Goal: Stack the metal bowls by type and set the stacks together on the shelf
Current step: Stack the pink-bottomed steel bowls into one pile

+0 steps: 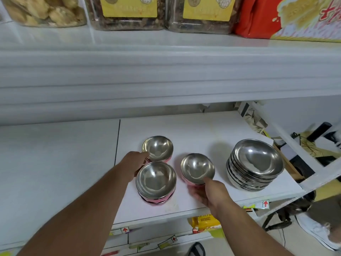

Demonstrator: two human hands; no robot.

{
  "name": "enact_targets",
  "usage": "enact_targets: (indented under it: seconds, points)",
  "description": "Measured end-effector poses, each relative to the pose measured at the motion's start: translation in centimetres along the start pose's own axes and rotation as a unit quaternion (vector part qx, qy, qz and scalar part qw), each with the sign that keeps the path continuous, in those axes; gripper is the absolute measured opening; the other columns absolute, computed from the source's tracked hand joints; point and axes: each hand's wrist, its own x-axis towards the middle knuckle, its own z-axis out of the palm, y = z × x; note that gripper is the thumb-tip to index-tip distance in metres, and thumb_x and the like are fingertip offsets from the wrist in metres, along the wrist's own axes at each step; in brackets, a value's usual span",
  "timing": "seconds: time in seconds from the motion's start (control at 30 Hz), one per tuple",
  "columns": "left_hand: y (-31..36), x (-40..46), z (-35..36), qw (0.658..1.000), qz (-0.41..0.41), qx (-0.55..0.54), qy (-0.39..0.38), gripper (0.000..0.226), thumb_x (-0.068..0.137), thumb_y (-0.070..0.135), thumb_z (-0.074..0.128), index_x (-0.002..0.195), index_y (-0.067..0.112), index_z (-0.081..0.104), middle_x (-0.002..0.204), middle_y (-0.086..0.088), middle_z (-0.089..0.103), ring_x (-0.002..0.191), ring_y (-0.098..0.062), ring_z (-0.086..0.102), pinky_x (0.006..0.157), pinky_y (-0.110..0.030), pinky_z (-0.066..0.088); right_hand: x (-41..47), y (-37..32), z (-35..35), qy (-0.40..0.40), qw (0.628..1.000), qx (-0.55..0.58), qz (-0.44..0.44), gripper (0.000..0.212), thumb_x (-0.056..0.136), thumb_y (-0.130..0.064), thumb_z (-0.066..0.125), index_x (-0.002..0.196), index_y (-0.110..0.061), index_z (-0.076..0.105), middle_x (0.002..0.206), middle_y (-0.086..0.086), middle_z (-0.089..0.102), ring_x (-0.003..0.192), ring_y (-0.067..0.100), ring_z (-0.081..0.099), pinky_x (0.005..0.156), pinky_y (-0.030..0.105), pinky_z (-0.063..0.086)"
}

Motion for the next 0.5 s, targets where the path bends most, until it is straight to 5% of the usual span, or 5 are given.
enact_targets:
  seconds: [0.3,0.5]
  points:
    - [0.9,1.3,0.5,1.000,-0.005,-0.004,0.005,0.025,0.085,0.017,0.064,0.097,-0.004,0.070,0.092,-0.025,0.075,0.067,-0.032,0.070,0.060,-0.035,0.055,1.0,-1.8,0.7,-0.035,0.998,-0.042,-0.009,0.026,0.093,-0.015,0.059,0.106,0.003,0.073,0.091,0.021,0.081,0.094,0.033,0.078,0.080,0.037,0.065]
    - [2.4,0.2,-1.2,0.997,0.027,-0.074,0.028,0.008,0.088,0.011,0.061,0.090,0.004,0.065,0.094,-0.019,0.073,0.079,-0.027,0.074,0.070,-0.037,0.062,-0.3,-3.4,0.8,-0.026,0.997,-0.047,-0.058,0.023,0.094,-0.015,0.058,0.103,0.002,0.072,0.093,0.024,0.080,0.081,0.027,0.078,0.072,0.034,0.064]
